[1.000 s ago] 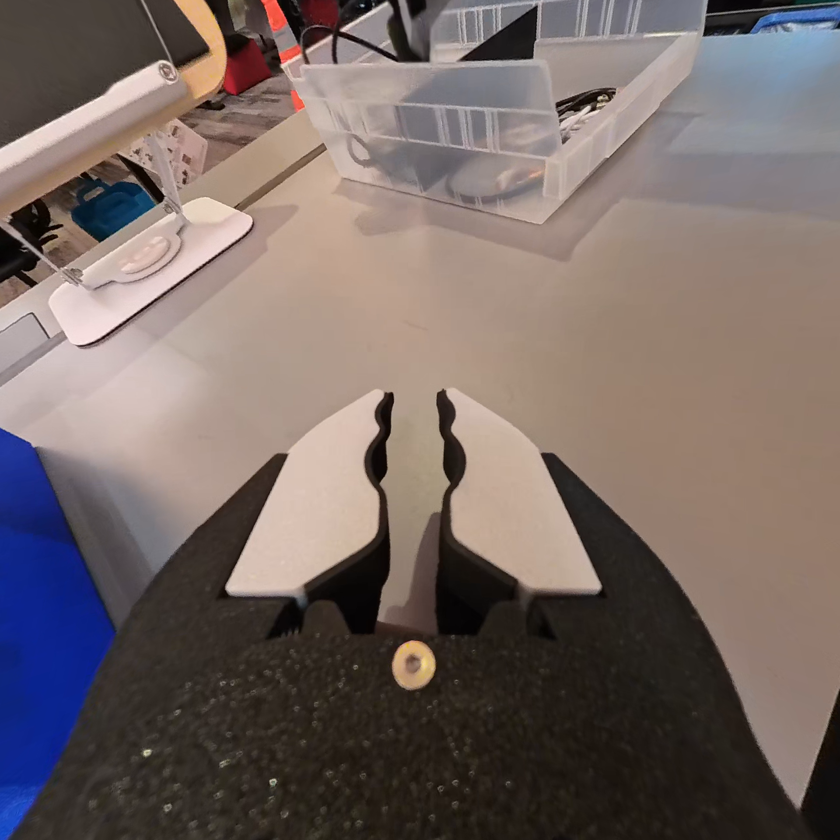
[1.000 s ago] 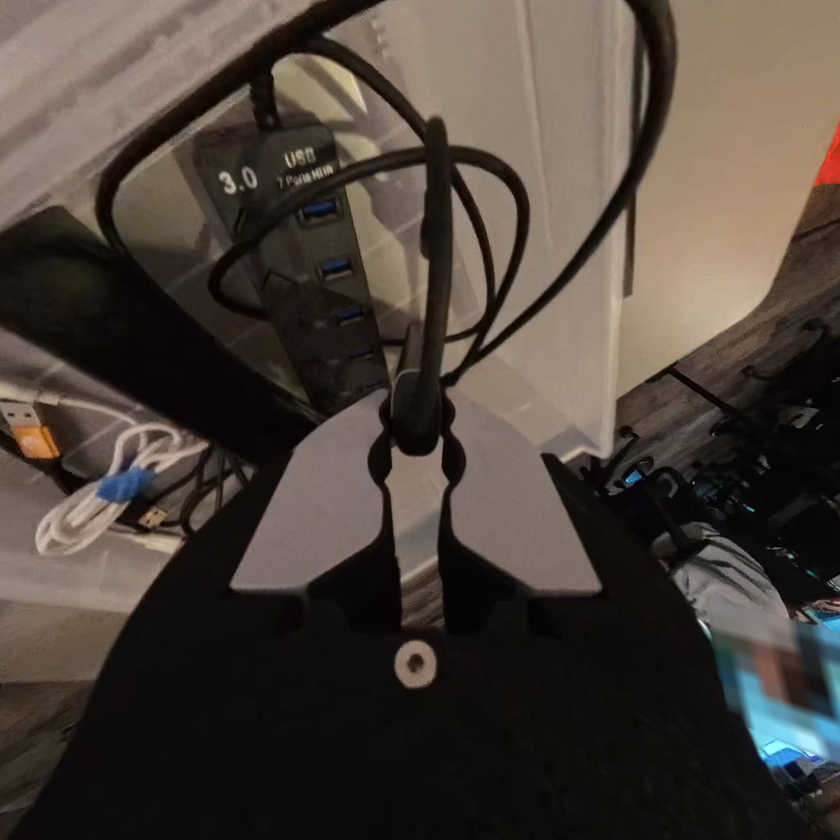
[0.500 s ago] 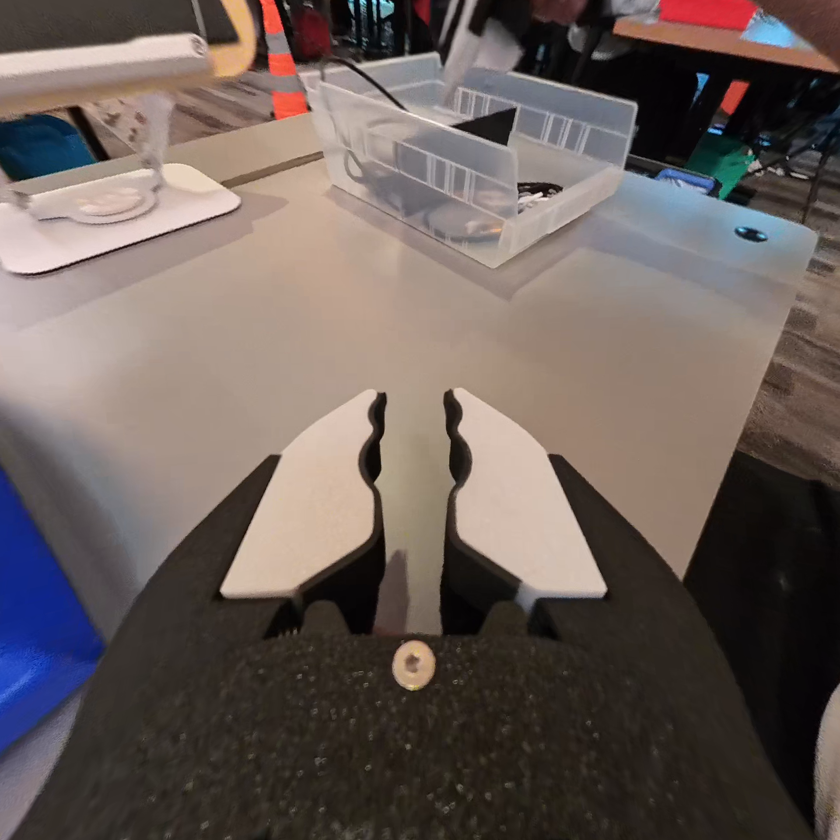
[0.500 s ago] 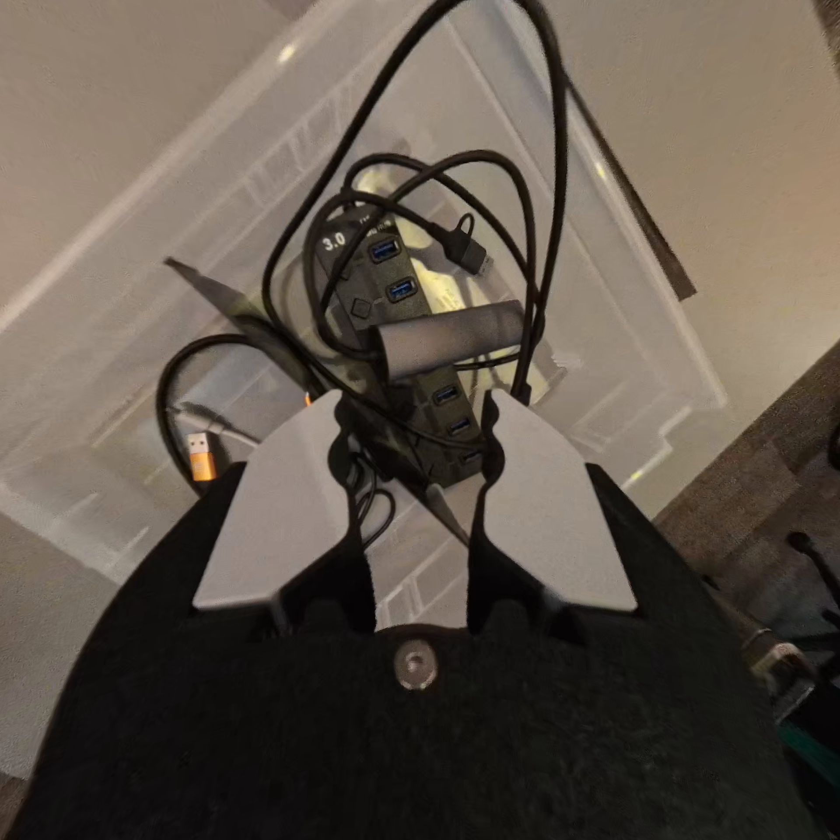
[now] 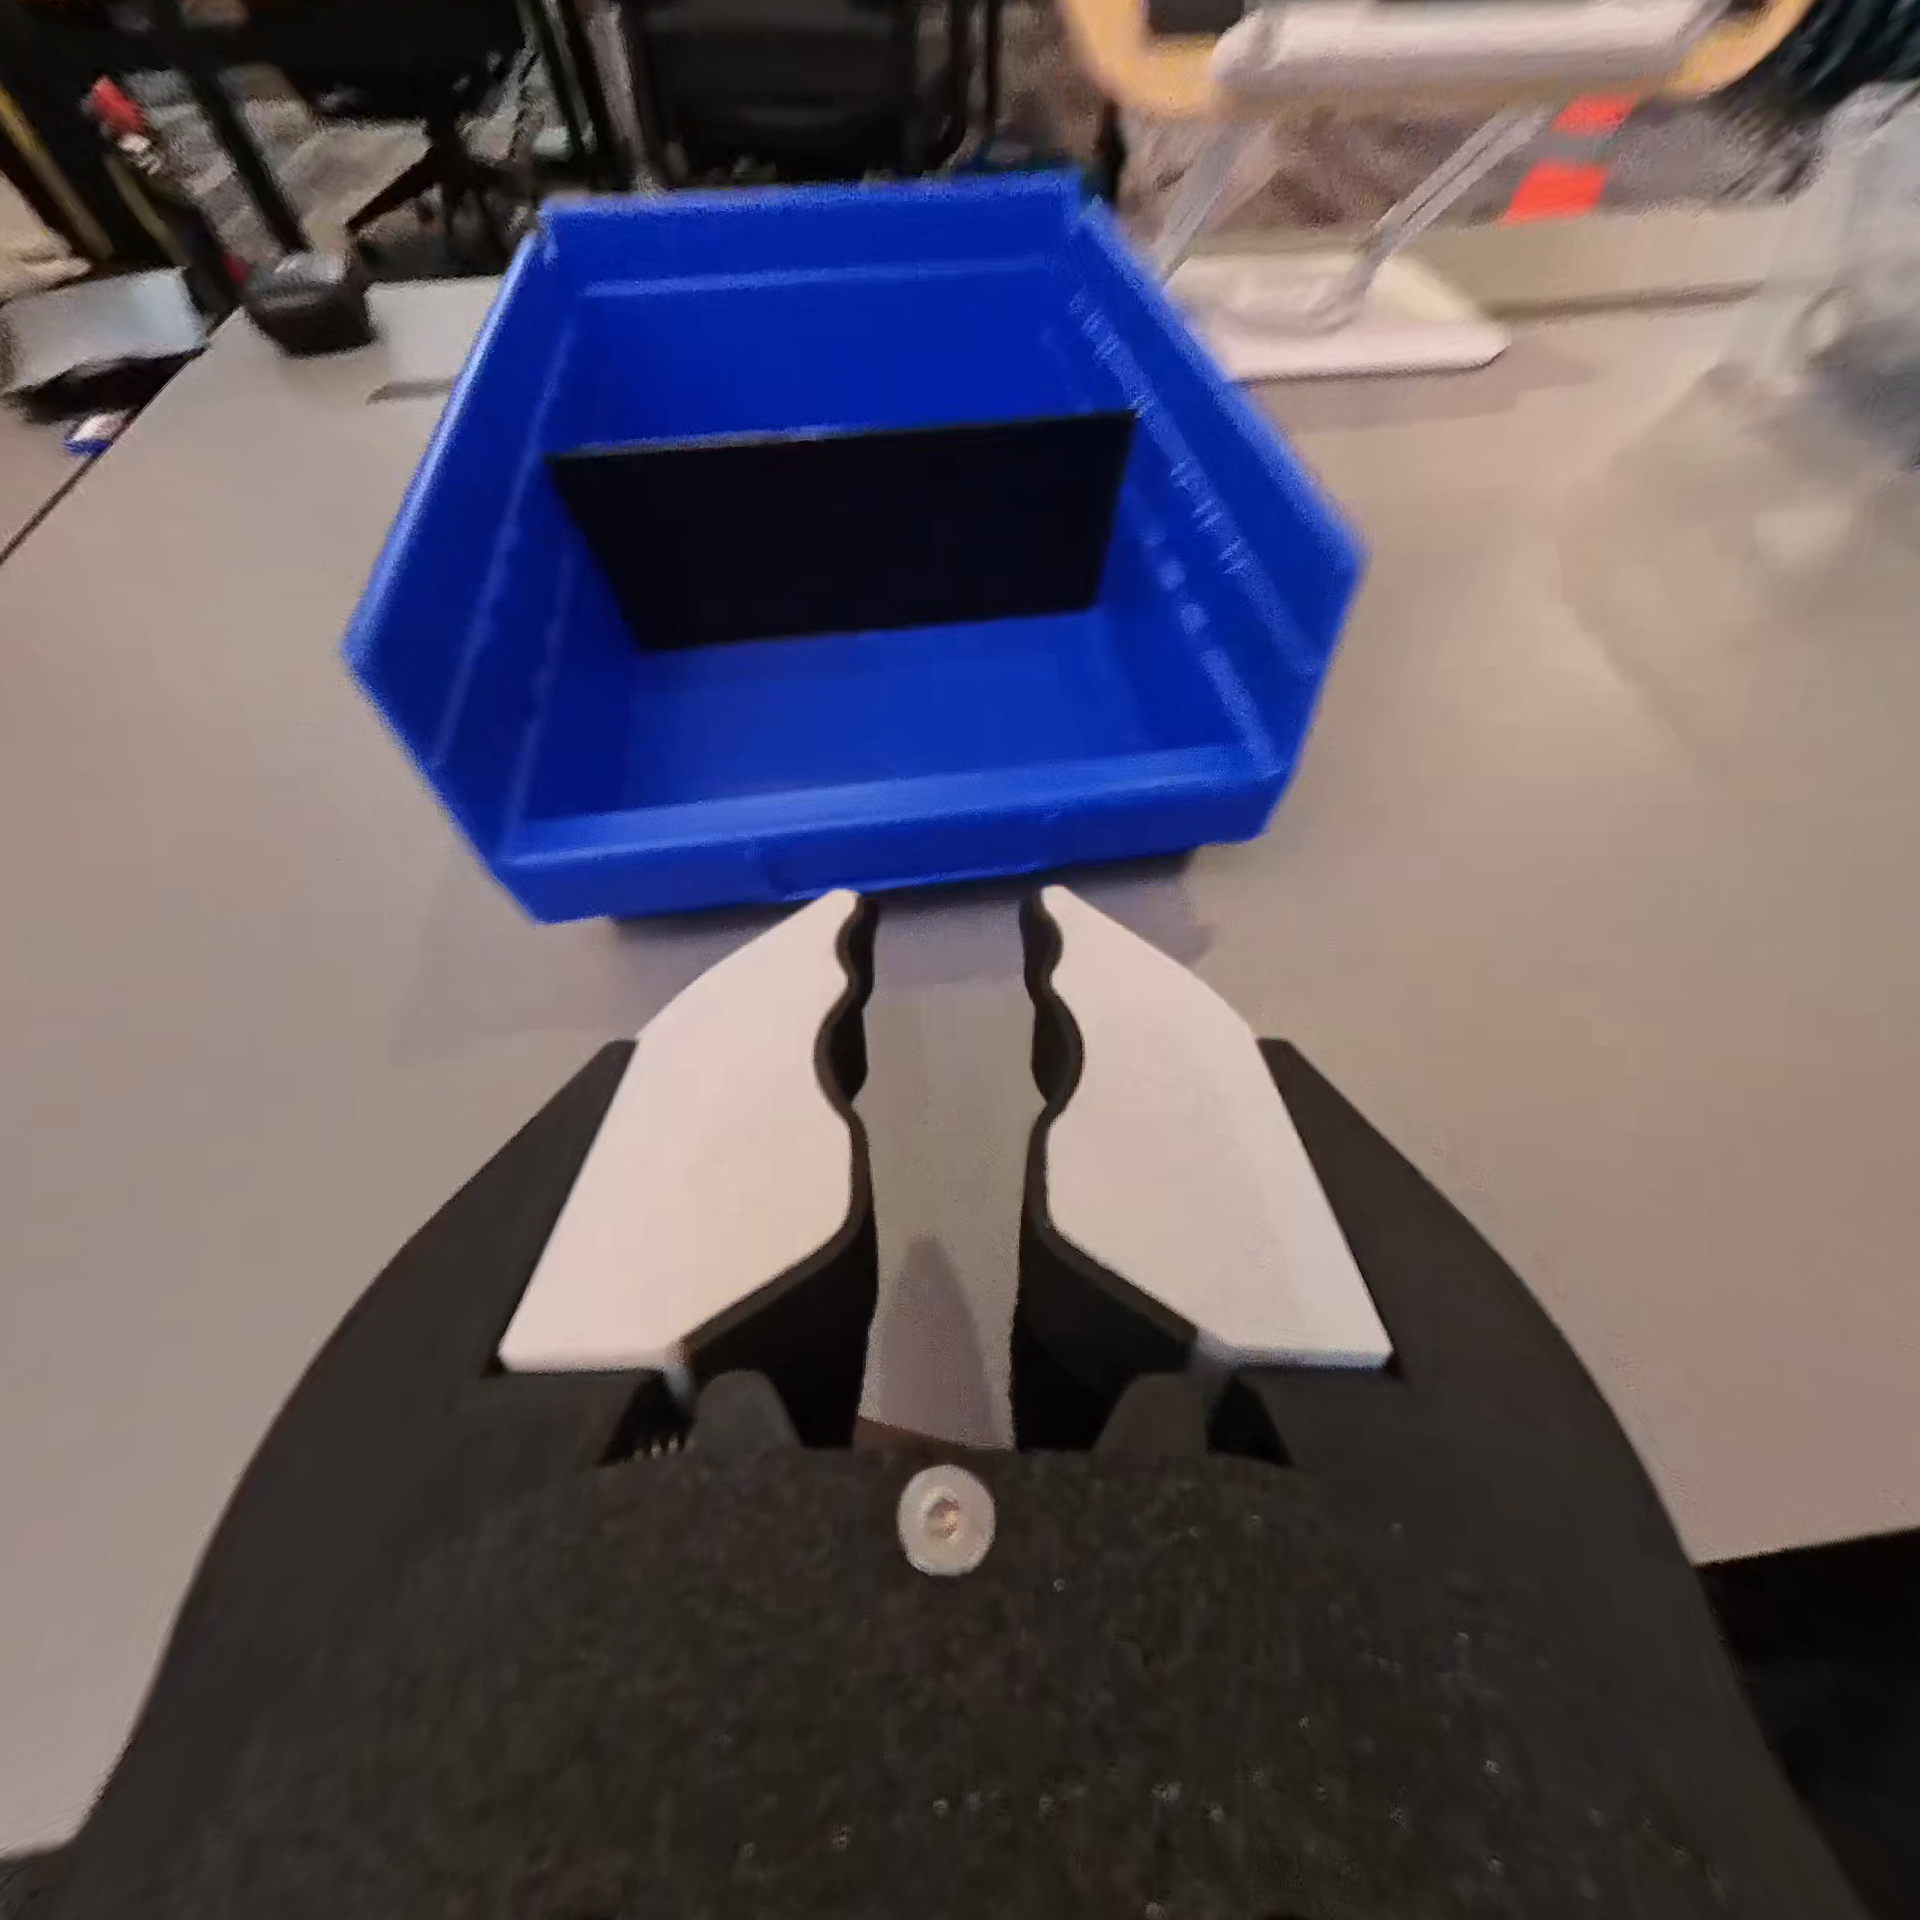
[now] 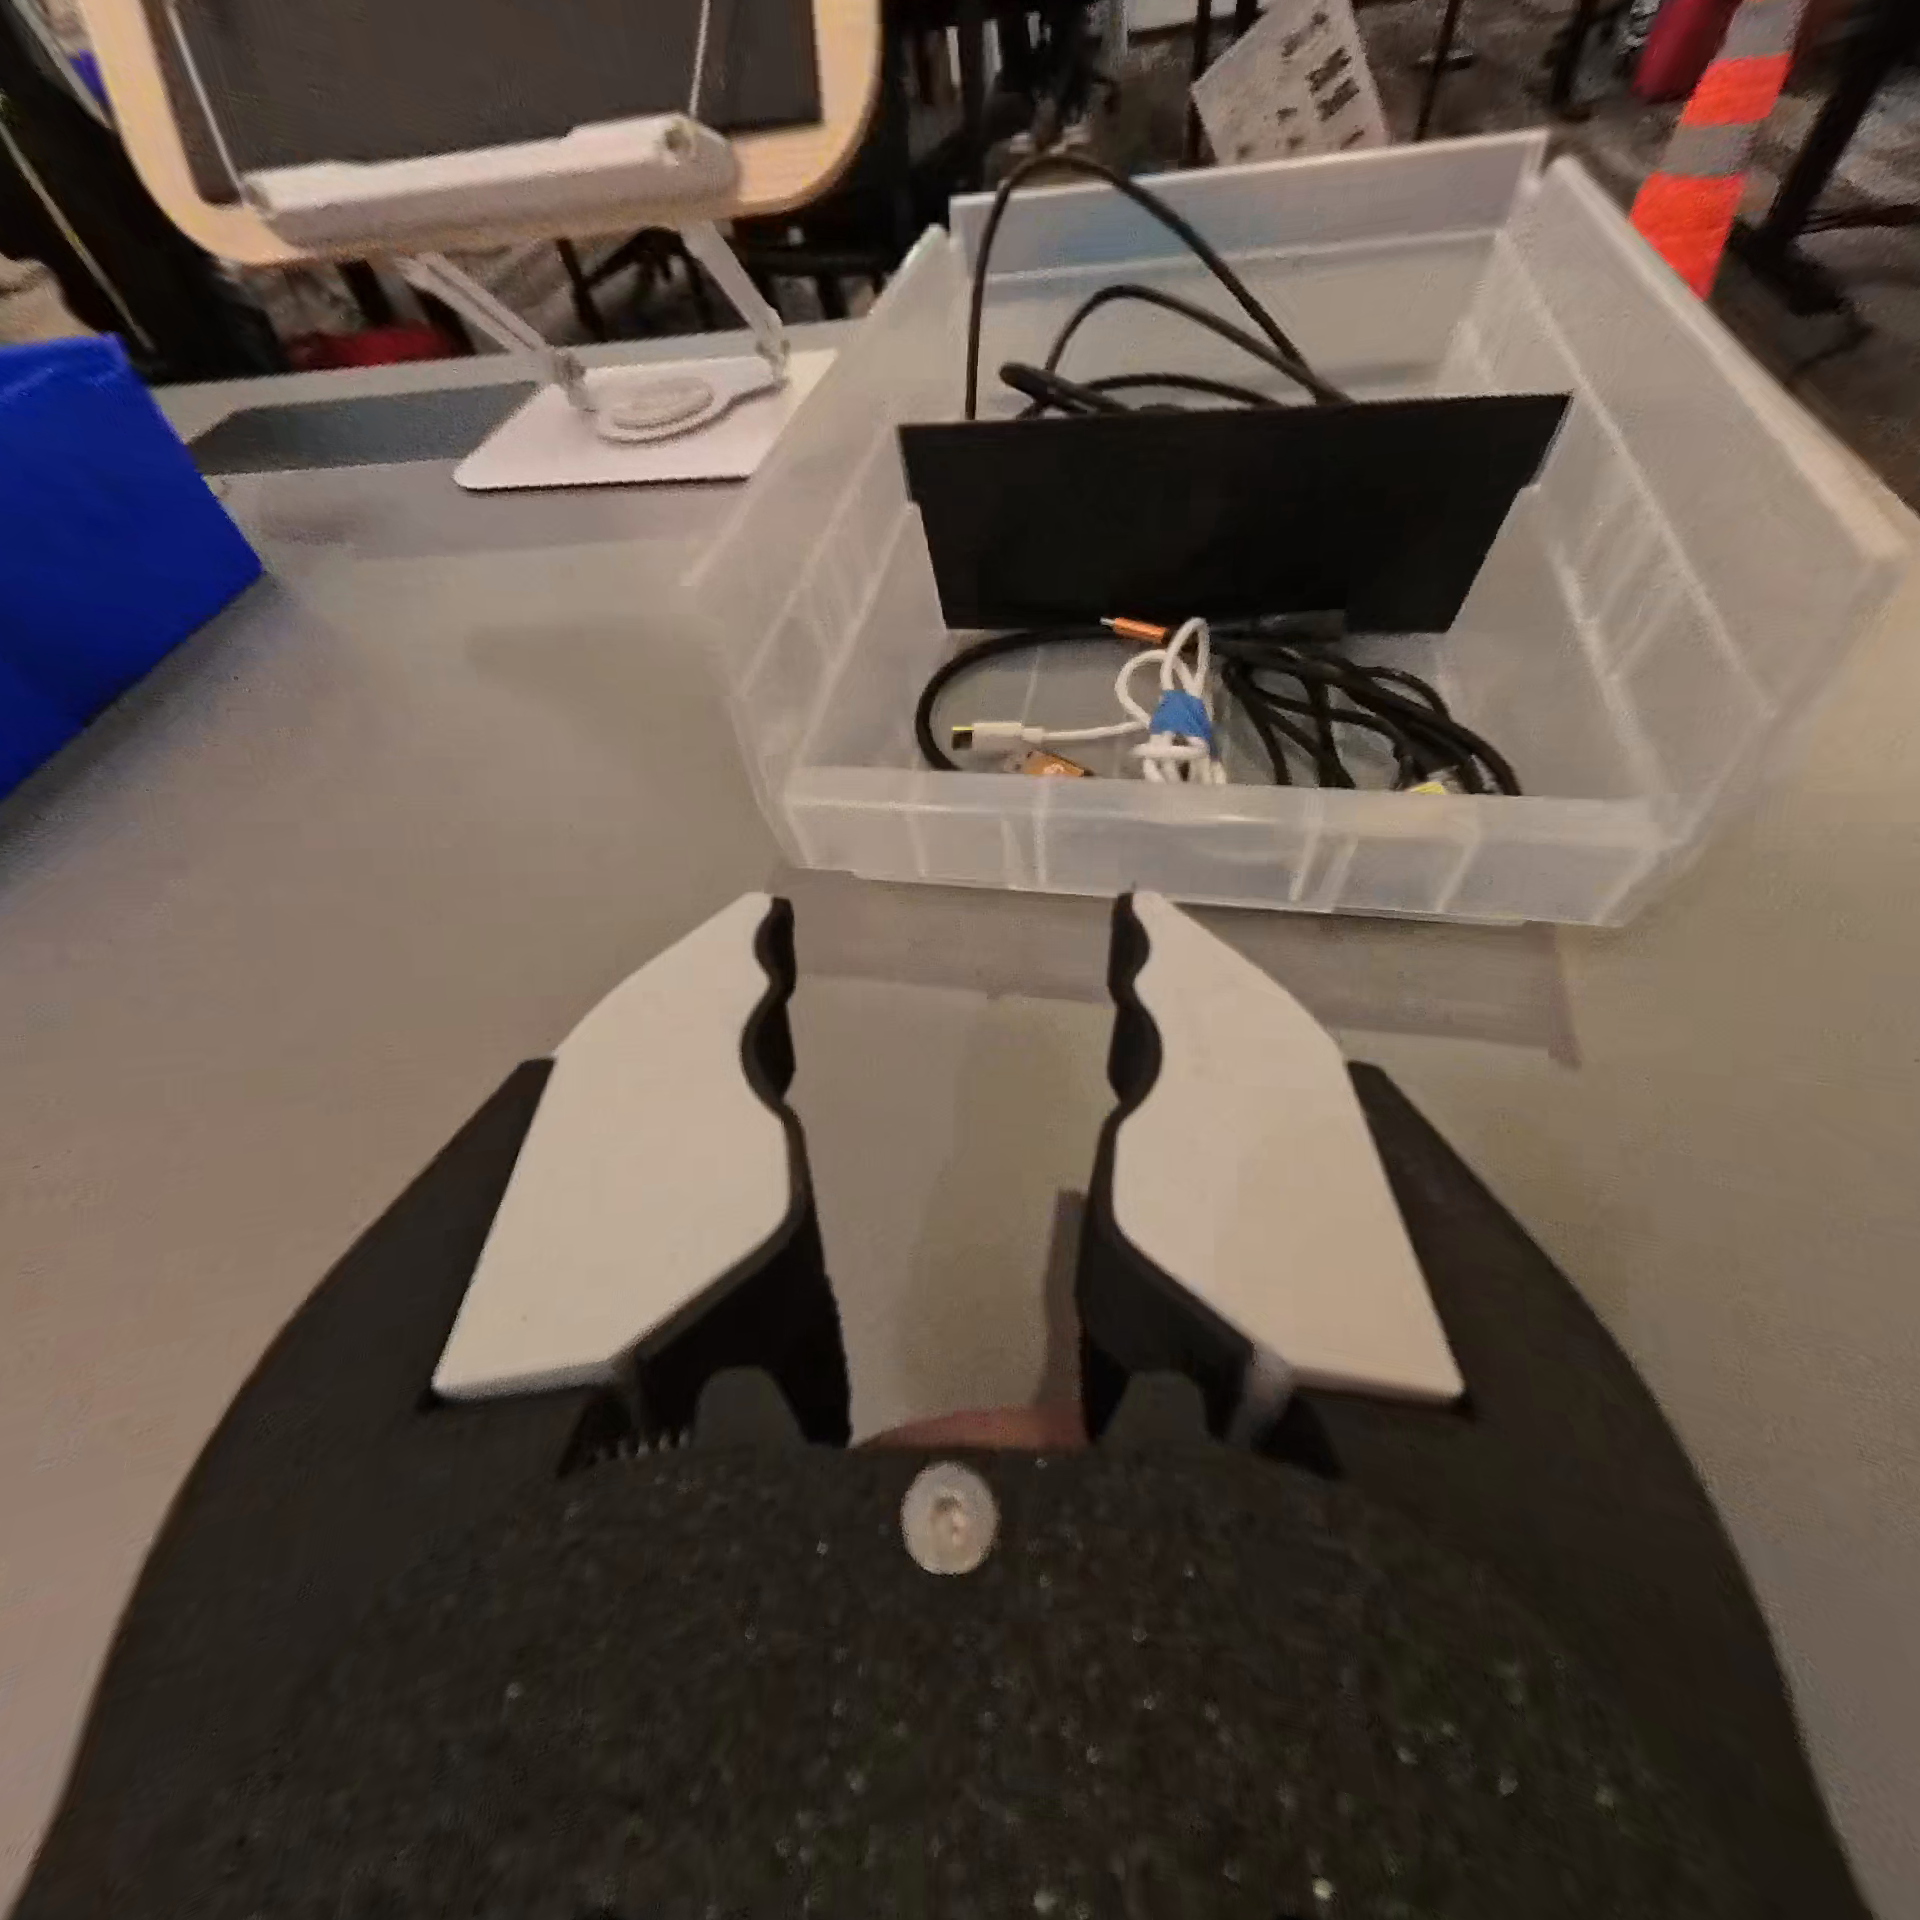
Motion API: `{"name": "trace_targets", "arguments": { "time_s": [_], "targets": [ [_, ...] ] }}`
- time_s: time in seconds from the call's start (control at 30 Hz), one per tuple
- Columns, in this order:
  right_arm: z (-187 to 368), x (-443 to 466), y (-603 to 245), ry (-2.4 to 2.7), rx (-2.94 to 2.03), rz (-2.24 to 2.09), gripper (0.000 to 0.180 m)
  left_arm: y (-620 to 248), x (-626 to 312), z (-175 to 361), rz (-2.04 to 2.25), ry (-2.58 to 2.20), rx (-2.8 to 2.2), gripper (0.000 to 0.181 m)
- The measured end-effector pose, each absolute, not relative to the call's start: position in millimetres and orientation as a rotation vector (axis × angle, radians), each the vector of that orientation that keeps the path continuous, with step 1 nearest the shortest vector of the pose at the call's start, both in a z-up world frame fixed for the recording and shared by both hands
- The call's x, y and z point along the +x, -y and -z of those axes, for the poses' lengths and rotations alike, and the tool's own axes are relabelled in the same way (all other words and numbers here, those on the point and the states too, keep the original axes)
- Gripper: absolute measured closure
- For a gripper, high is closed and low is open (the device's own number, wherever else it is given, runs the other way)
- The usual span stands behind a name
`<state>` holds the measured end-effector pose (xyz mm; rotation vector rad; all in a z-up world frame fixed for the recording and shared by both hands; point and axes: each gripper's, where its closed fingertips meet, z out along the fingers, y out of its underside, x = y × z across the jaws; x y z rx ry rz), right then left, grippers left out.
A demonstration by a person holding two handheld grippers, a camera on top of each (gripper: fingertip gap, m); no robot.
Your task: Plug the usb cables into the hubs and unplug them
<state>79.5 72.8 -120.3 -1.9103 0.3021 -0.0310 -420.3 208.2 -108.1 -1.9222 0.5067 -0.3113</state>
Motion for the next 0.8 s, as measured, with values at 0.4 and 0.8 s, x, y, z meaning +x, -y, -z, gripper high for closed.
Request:
{"name": "trace_targets", "arguments": {
  "time_s": [0.4,0.8],
  "targets": [
    [130.5,100.8,-75.5,-0.324,-1.954,0.245,0.117,-208.3,-415.0,134.7,0.188,-0.606,-1.971,0.142],
    [132.5,107.6,-74.5,-0.337,-1.968,0.243,0.117,-207.9,-418.5,140.6,0.24,-0.531,-2.019,0.125]
  ]
}}
